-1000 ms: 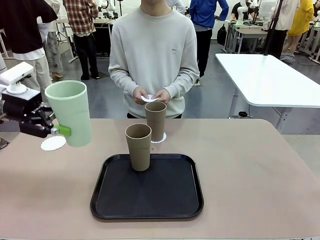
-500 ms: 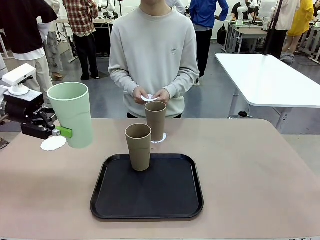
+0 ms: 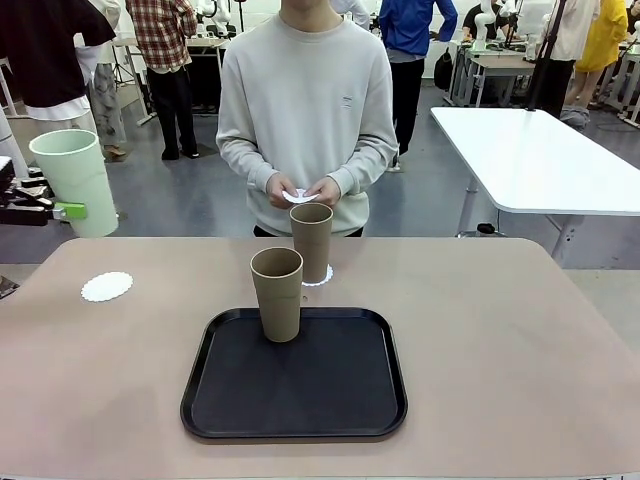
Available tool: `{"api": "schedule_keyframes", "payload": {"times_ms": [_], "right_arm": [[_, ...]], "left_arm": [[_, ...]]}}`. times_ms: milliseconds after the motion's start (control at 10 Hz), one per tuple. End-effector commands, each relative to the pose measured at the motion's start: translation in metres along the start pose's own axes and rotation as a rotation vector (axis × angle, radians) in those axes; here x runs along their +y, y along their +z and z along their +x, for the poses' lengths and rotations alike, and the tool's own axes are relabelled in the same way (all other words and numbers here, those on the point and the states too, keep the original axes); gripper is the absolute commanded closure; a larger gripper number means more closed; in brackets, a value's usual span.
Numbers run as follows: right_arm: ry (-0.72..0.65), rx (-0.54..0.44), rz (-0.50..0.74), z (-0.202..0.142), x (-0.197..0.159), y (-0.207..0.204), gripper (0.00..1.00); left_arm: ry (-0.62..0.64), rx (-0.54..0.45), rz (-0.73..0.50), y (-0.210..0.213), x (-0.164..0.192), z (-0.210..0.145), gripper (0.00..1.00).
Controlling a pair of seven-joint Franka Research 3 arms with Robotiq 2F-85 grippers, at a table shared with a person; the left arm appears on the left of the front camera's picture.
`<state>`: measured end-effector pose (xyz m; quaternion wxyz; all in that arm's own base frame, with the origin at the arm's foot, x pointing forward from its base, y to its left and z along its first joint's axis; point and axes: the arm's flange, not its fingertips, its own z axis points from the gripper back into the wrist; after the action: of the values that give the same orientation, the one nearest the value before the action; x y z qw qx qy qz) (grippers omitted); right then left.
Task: Place coasters on the table and set cups on them.
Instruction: Take one Reusable plastic cup from the Flat Tray and place it on a coaster set by the human.
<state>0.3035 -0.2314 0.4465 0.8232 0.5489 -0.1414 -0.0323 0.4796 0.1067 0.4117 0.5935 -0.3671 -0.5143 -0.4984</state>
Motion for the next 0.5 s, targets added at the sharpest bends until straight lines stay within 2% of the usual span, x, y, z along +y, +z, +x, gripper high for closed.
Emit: {"api": "schedule_keyframes", "payload": {"times_ms": [0, 200, 400], "right_arm": [[0.000, 0.008, -0.001, -0.002, 0.001, 0.001, 0.00], [0.000, 0.008, -0.001, -0.002, 0.001, 0.001, 0.00], [0.000, 0.008, -0.001, -0.002, 0.001, 0.001, 0.00]], "left_arm": [[0.012, -0.040, 0.061, 0.004, 0.021, -0.014, 0.16], [0.015, -0.046, 0.098, 0.015, 0.029, -0.023, 0.16], [0.015, -0.002, 0.149, 0.017, 0.030, -0.027, 0.16]]}}
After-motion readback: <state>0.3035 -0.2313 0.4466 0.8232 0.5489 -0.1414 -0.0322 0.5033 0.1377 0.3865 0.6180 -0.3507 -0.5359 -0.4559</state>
